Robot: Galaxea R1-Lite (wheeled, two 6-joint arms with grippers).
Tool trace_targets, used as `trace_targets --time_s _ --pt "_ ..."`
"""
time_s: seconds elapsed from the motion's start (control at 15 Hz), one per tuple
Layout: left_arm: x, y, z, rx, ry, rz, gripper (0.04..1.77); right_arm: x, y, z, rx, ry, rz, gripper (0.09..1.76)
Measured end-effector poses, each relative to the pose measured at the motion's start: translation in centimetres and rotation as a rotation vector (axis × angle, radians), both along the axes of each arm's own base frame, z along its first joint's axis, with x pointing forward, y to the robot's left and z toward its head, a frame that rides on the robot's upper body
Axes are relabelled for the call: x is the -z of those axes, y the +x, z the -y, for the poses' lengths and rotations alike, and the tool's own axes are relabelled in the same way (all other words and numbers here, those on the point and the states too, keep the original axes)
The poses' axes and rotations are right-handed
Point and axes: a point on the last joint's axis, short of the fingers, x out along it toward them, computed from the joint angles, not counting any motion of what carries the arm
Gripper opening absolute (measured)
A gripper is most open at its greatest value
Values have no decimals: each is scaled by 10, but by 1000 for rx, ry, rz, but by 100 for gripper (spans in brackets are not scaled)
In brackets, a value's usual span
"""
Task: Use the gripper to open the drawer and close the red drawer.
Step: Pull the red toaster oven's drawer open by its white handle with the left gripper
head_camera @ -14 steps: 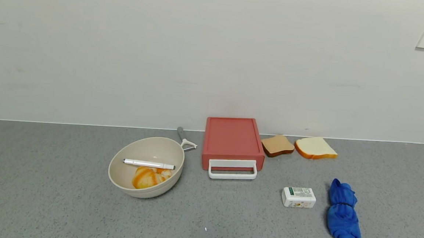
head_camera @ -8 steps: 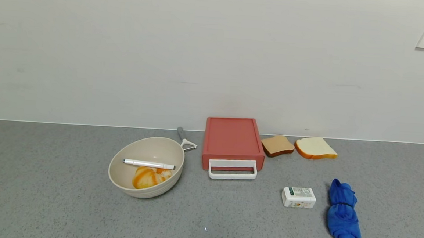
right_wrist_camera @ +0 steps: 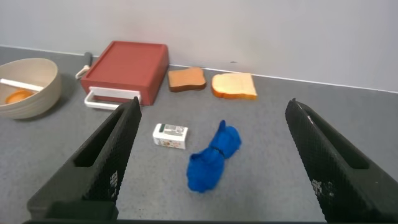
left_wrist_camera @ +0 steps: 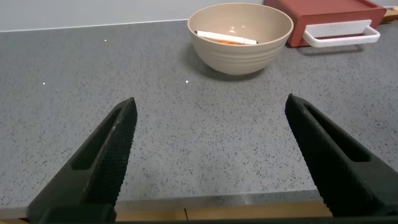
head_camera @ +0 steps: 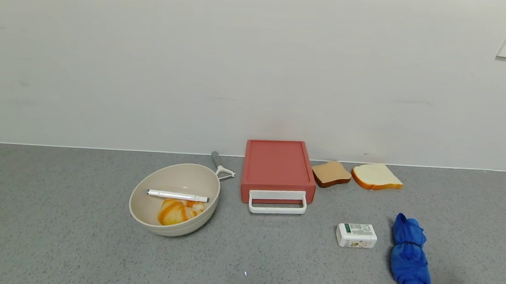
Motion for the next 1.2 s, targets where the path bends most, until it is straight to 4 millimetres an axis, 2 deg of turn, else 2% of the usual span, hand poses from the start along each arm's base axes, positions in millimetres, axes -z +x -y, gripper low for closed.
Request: trace_targets --time_s 0.27,0.6,0.87,1.2 --pt "0 0 0 0 0 0 172 -26 66 -21 -150 -17 -115 171" --pt "0 0 0 0 0 0 172 -30 163 -67 -281 -57 -273 171" --pt "0 0 0 0 0 0 172 -10 217 -121 -400 -116 -400 171" --pt "0 0 0 0 0 0 172 30 249 -189 -528 -196 -520 171"
